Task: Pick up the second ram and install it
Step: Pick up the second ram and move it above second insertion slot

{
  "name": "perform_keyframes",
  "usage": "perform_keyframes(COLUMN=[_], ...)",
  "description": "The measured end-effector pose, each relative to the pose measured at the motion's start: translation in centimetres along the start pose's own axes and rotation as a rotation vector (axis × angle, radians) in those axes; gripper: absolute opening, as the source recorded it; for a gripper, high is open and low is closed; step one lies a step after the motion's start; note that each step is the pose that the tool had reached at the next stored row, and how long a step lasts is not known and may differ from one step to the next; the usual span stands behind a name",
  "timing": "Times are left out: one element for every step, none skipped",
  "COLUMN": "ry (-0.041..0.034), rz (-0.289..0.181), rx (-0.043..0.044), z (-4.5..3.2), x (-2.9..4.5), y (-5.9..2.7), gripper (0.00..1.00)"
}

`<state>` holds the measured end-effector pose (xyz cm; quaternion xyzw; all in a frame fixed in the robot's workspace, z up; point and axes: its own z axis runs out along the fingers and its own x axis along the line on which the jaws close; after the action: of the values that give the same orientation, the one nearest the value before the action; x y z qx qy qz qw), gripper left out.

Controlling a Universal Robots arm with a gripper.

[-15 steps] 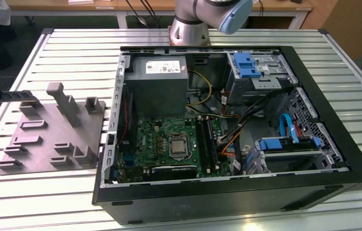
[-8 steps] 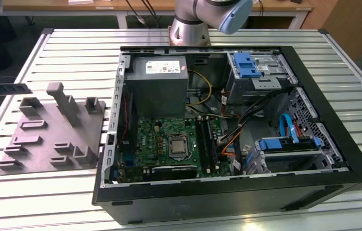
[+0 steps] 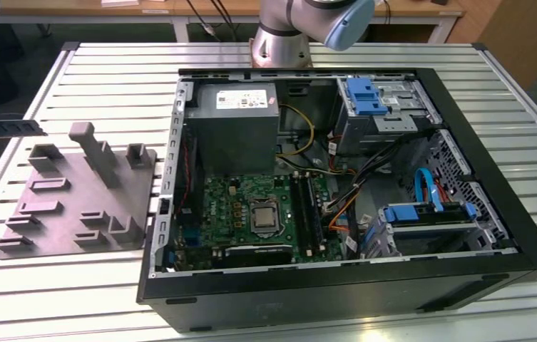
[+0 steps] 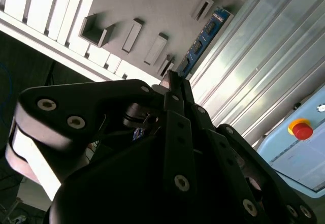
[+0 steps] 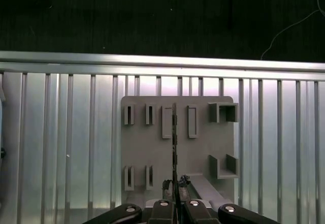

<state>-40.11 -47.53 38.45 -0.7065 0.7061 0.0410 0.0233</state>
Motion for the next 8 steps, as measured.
perform_keyframes(ry=[0.0, 0.0, 0.0001, 0.0002, 0.0001, 0.0, 0.0, 0.0001], rz=[0.0, 0.0, 0.0, 0.0, 0.0, 0.0, 0.0, 0.0], rx=[0.0, 0.0, -0.0002, -0.0003, -0.0002, -0.0001, -0.0002, -0.0004], z=[0.0, 0.0, -0.01, -0.02, -0.02, -0.01, -0.02, -0.03], x=[0.0, 0.0, 0.0, 0.0, 0.0, 0.0, 0.0, 0.0], y=[0.0, 0.0, -0.04, -0.15, -0.31, -0.5, -0.75, -1.01], gripper=[0.14, 0.14, 0.14, 0.14, 0.14, 0.14, 0.14, 0.14])
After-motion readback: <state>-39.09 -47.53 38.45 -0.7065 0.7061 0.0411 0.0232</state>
